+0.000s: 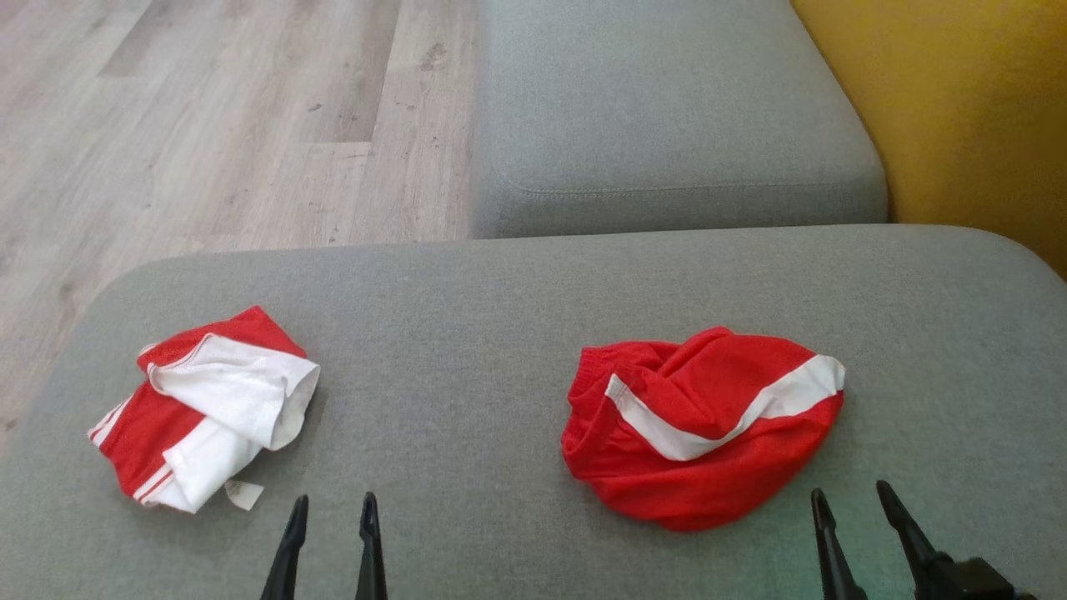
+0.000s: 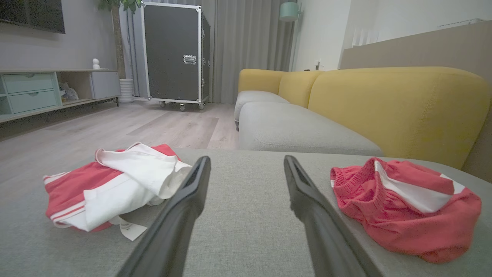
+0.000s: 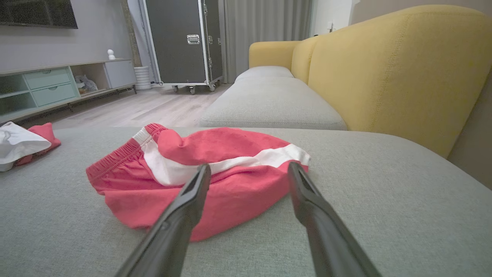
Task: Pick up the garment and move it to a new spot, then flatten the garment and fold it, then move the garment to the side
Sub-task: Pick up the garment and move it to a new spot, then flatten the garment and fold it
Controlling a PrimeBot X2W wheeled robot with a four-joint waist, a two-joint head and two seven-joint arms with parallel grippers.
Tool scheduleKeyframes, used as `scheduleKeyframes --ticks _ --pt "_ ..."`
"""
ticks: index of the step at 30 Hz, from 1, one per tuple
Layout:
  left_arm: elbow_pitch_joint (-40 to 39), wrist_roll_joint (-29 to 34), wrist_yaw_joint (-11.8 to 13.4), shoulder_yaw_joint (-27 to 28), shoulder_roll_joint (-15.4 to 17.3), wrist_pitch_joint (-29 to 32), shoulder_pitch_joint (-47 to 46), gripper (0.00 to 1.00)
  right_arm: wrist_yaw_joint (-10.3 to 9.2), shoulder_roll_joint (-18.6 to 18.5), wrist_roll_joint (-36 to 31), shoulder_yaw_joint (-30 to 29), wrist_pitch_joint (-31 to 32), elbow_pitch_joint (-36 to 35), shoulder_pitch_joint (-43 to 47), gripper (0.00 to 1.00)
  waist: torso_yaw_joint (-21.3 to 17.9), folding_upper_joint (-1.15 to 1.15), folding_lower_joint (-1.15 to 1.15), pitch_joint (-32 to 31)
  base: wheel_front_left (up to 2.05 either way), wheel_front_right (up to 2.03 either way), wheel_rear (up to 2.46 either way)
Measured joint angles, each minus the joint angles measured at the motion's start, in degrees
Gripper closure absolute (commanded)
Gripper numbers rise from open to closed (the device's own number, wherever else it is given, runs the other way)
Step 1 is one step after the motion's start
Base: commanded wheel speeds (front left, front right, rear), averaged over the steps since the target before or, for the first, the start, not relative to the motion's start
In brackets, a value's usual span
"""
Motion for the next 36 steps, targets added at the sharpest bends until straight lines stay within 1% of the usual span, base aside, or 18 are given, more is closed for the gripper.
scheduleKeyframes --ticks 10,21,23,36 --pt "0.20 2.11 -0.93 0.25 0.01 0.00 0.00 0.00 0.00 0.01 0.00 1.05 0.00 -0.66 0.00 0.00 -0.07 0.00 0.01 -0.11 0.00 0.00 0.00" --pt "1.22 2.87 -0.86 0.09 0.01 0.00 -0.01 0.00 0.00 0.01 0.00 0.90 0.00 -0.83 0.00 0.00 -0.04 0.00 0.01 0.06 0.00 0.00 0.00" --pt "1.32 2.86 -0.44 0.00 0.01 0.00 -0.01 0.00 0.00 0.01 0.00 0.90 0.00 -0.83 -0.01 0.00 -0.03 0.00 0.01 0.12 0.00 0.00 0.00" --pt "1.57 2.86 0.07 -0.36 0.01 0.00 -0.02 0.00 0.00 0.01 -0.08 0.91 0.00 -0.85 -0.02 0.00 -0.16 0.00 0.01 0.32 0.00 0.00 0.00"
